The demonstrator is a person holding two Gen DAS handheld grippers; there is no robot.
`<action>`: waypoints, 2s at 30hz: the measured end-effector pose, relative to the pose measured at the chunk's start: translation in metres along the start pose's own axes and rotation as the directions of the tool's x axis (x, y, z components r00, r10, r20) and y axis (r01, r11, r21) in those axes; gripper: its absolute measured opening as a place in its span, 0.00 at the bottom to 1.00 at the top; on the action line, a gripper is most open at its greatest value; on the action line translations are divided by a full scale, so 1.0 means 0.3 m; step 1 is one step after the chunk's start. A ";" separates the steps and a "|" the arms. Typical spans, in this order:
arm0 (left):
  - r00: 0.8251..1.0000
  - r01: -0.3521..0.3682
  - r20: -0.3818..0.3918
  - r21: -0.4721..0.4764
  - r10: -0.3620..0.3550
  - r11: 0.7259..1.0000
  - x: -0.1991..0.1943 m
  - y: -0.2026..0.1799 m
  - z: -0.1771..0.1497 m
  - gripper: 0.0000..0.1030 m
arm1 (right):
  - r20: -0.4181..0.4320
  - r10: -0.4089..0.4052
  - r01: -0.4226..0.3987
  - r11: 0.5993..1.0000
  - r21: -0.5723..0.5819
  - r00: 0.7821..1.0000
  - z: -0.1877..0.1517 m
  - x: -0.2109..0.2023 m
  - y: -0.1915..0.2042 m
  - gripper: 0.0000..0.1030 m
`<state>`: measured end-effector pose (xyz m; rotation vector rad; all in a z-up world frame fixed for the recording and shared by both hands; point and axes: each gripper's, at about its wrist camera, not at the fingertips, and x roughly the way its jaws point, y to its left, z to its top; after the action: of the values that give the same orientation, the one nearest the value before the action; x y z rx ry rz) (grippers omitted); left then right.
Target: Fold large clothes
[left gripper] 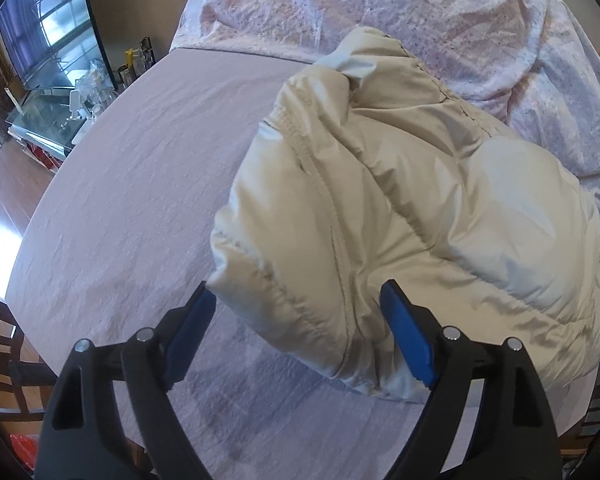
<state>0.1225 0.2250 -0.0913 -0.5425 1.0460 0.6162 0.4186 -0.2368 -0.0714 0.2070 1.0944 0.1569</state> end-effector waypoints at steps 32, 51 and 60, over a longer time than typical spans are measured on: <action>0.998 0.065 0.002 -0.115 -0.066 0.991 0.041 0.038 0.043 0.85 | -0.310 0.168 -0.281 0.887 -0.367 0.936 -0.252 0.261 0.614 0.23; 0.978 0.207 0.029 -0.225 -0.206 0.952 0.074 0.017 0.107 0.45 | -0.286 0.177 -0.285 0.871 -0.400 0.942 -0.291 0.290 0.614 0.21; 0.951 0.292 0.140 -0.130 -0.274 0.948 -0.102 -0.077 0.155 0.23 | -0.286 0.193 -0.299 0.867 -0.399 0.939 -0.285 0.295 0.602 0.21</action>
<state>0.1561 0.2336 -0.0421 -0.7632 0.7925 0.4674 0.3779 -0.0339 -0.1416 -0.0819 1.2376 0.6697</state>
